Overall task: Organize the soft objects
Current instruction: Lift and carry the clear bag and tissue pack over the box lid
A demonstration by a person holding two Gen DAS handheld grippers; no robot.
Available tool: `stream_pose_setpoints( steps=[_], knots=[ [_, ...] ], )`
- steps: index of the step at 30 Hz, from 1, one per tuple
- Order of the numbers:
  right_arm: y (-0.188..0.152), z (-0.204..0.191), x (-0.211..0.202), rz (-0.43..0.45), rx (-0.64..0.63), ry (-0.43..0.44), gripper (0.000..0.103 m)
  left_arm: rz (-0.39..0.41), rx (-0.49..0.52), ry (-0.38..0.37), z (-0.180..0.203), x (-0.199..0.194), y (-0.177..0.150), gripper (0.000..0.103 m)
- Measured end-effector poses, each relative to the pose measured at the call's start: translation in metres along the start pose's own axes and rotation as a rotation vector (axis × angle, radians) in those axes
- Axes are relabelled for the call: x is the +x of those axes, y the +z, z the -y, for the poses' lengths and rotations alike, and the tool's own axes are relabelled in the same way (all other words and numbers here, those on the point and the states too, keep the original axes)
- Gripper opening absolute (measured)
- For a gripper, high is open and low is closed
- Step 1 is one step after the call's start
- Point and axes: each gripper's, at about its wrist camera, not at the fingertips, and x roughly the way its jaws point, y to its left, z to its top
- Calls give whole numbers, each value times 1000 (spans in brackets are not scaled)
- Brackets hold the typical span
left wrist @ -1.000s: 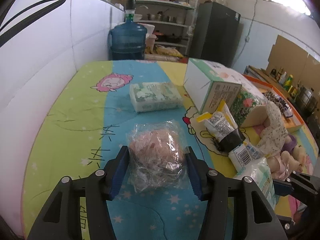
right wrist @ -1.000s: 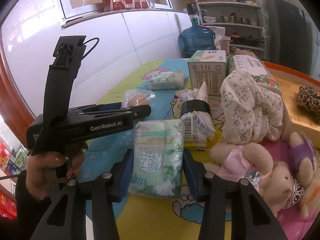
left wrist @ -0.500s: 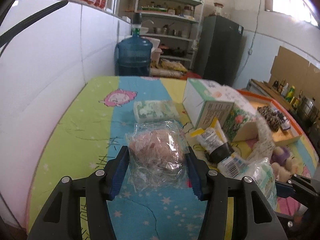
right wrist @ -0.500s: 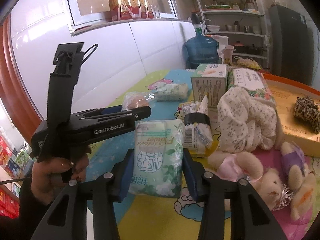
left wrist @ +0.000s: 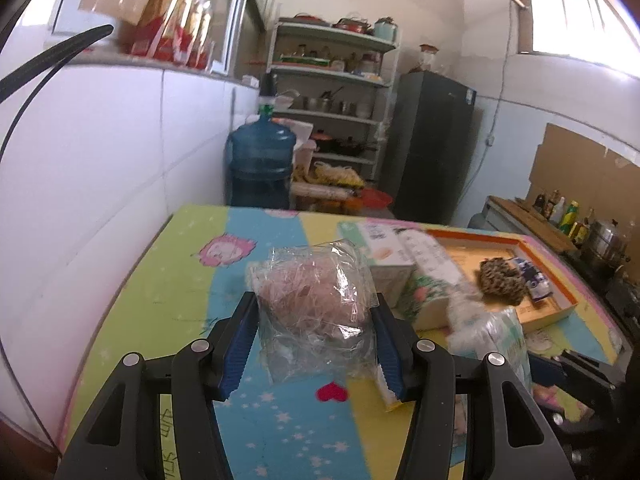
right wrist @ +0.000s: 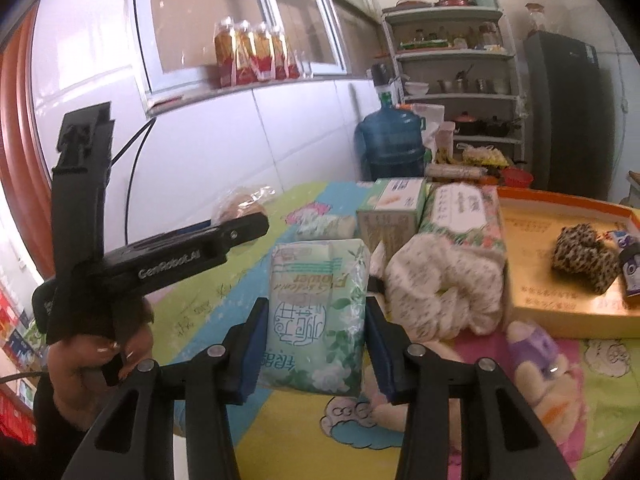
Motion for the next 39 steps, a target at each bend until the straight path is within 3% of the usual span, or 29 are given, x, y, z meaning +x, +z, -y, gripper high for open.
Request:
stream_pose_setpoints(
  steps=[8, 22, 39],
  knots=[
    [15, 31, -25, 75, 48, -58, 46, 34, 34, -53, 40, -6, 16, 57],
    [22, 106, -74, 189, 148, -201, 46, 32, 73, -153, 126, 16, 31, 57],
    [23, 198, -118, 254, 222, -328, 46, -16, 155, -111, 212, 56, 37, 57]
  ],
)
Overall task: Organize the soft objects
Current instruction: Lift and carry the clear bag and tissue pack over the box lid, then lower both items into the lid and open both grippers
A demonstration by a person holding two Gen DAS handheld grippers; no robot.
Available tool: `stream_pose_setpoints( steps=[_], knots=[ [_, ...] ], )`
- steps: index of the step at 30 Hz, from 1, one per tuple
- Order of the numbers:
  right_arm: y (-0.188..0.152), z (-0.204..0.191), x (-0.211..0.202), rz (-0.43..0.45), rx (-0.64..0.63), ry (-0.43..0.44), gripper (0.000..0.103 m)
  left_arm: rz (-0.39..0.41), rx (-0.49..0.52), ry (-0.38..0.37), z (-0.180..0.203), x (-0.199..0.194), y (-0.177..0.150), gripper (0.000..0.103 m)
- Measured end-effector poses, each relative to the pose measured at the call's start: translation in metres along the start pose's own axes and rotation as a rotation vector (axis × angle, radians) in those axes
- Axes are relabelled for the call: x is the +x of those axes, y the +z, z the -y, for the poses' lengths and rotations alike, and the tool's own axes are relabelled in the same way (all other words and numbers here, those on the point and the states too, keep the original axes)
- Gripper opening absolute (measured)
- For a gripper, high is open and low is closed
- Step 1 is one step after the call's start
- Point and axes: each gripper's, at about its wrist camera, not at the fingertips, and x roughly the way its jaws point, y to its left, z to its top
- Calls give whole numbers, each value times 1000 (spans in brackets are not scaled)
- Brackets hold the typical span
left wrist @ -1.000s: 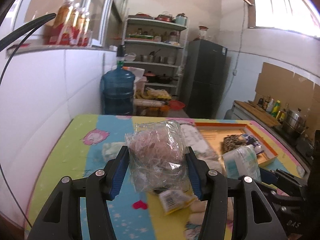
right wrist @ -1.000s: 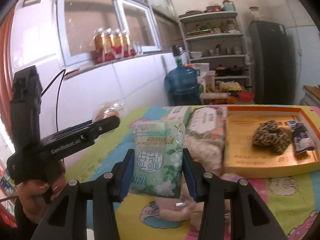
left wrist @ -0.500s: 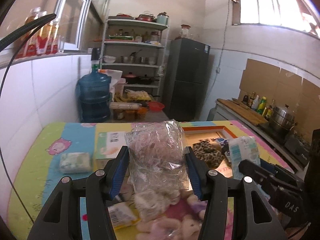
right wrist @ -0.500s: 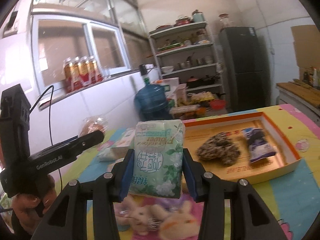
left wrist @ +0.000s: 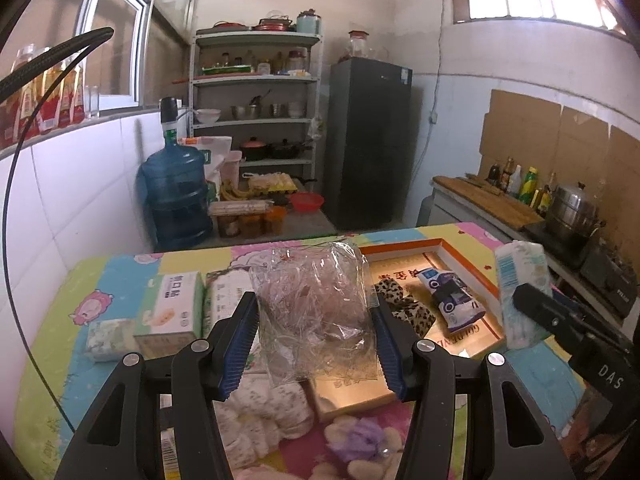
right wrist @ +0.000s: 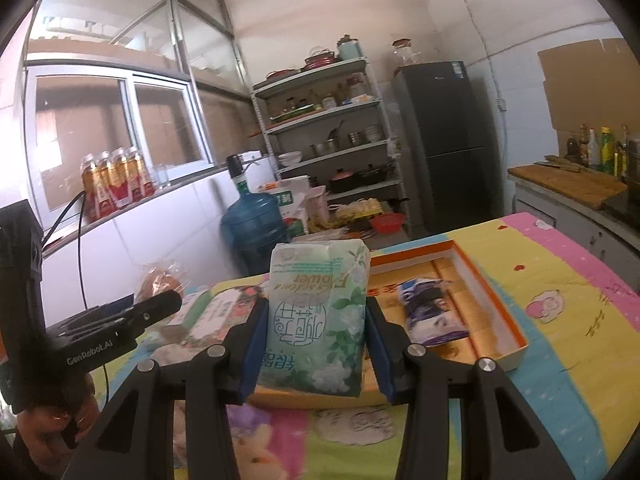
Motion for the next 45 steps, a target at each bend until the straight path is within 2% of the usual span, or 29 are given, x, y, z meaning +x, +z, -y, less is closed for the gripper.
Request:
stream_pose_setpoints(
  steps=[10, 18, 31, 45],
  knots=[
    [10, 36, 12, 0, 0, -35, 46, -33, 3, 8, 26, 32, 5, 57],
    [12, 55, 35, -40, 2, -29, 46, -118, -4, -20, 37, 71, -2, 57],
    [8, 48, 91, -162, -49, 11, 46, -233, -22, -43, 42, 114, -14, 57],
    [-1, 47, 127, -264, -80, 13, 46, -321, -33, -73, 43, 144, -19, 57]
  ],
)
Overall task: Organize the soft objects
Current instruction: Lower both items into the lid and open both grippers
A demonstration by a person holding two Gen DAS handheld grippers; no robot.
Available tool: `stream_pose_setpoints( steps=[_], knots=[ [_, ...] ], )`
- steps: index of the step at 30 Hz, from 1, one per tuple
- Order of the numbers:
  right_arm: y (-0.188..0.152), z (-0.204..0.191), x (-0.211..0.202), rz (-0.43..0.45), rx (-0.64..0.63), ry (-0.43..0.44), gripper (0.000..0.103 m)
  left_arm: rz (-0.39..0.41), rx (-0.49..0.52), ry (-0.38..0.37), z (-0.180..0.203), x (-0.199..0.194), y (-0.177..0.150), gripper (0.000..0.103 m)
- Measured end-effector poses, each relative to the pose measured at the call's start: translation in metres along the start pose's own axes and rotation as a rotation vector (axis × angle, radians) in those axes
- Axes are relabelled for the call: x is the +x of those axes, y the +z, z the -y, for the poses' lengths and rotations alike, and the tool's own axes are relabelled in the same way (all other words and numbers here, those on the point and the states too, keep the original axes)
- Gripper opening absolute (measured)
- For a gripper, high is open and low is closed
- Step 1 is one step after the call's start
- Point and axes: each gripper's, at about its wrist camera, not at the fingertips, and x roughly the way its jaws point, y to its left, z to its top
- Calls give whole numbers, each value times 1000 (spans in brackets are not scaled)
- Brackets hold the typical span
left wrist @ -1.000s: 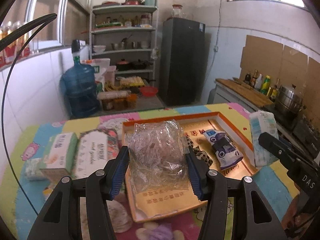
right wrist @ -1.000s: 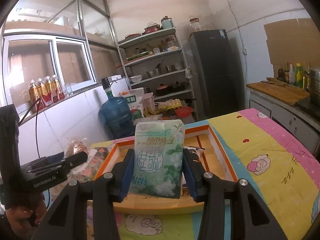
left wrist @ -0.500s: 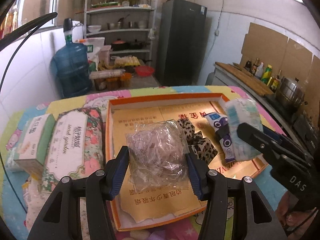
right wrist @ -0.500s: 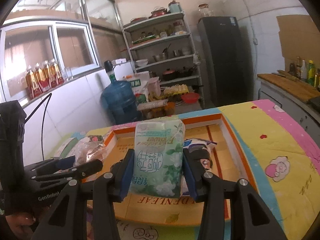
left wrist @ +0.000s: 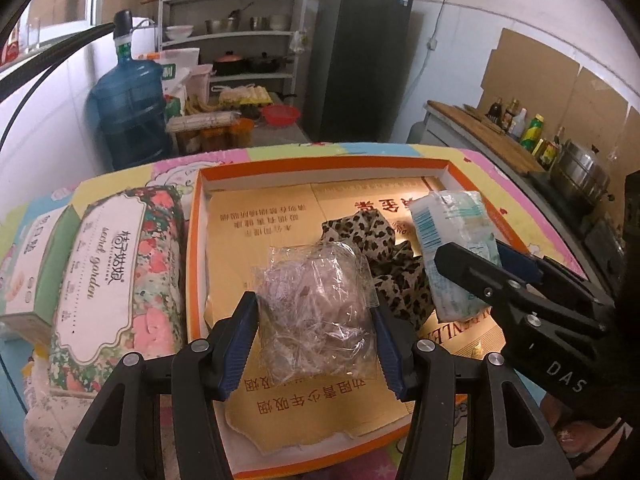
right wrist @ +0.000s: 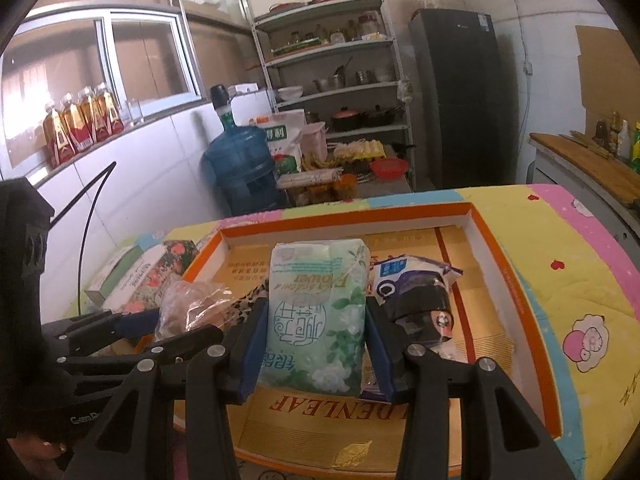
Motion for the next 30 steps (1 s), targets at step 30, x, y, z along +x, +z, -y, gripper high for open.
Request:
stream_pose_setpoints(
  steps=[30],
  knots=[
    [0, 16, -8, 34, 88, -20, 65, 107, 33, 69, 3, -29, 2, 75]
  ],
)
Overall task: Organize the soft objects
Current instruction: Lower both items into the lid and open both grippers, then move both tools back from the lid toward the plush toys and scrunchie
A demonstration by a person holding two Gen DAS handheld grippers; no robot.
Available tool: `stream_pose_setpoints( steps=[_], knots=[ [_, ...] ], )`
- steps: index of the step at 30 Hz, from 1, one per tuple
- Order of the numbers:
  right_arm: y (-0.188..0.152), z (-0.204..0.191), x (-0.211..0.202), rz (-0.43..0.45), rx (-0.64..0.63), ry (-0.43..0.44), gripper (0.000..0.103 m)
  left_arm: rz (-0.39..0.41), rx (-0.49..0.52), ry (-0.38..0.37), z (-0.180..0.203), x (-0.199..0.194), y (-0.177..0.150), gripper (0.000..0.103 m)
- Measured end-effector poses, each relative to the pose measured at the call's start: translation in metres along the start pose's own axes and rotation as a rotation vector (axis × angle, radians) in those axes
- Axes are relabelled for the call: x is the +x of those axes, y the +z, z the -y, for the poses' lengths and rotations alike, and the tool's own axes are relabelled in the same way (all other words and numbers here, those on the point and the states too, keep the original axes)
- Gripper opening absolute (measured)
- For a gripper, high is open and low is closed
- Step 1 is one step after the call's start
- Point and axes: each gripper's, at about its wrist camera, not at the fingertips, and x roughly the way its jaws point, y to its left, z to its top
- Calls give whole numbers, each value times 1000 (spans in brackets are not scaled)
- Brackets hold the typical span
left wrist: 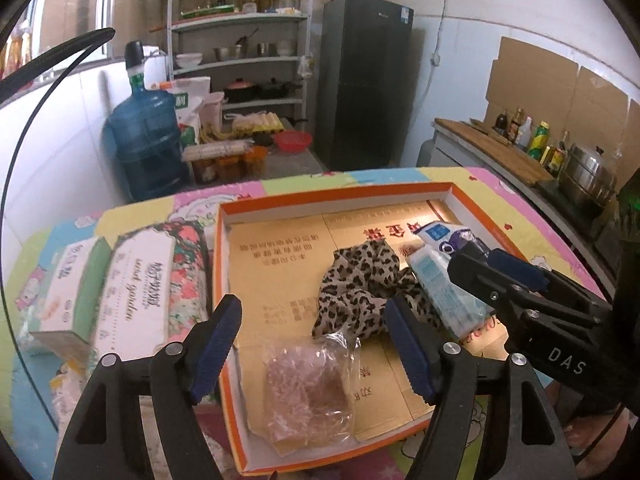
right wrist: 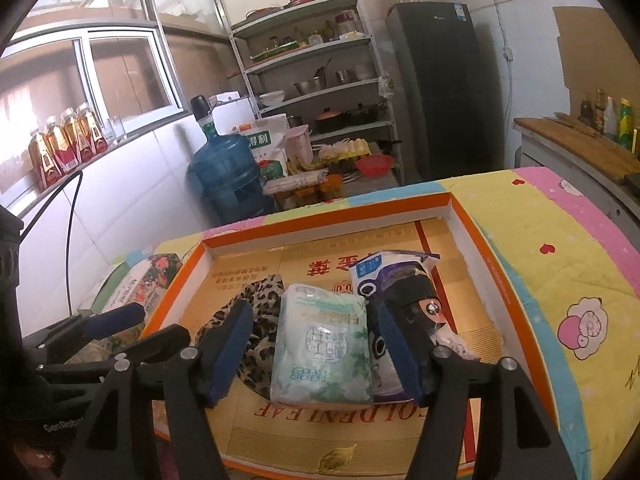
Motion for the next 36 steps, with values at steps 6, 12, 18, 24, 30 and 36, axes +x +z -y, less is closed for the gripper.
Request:
stream_pose_setpoints(
  steps=[6, 12, 18, 24, 30, 36],
  knots=[
    [0, -2, -9, 17, 5, -6, 65, 45, -9, 17, -7, -16, 3, 75],
    [1, -11, -21, 35, -10, -12, 65, 98, -15, 48, -14, -36, 2, 75],
    [1, -24, -33, 51, -28, -12, 65, 127, -25, 55, -22, -55, 2, 75],
    [0, -38, -46, 67, -47, -7, 65, 165, -27, 71, -28, -78, 1, 75],
    [-4, -56, -60, 80, -65, 0, 65, 200, -28, 81, -39, -102, -2, 75],
    [-9, -72, -74, 96, -84, 6, 65, 216, -40, 93, -50, -122, -9, 75]
  ],
)
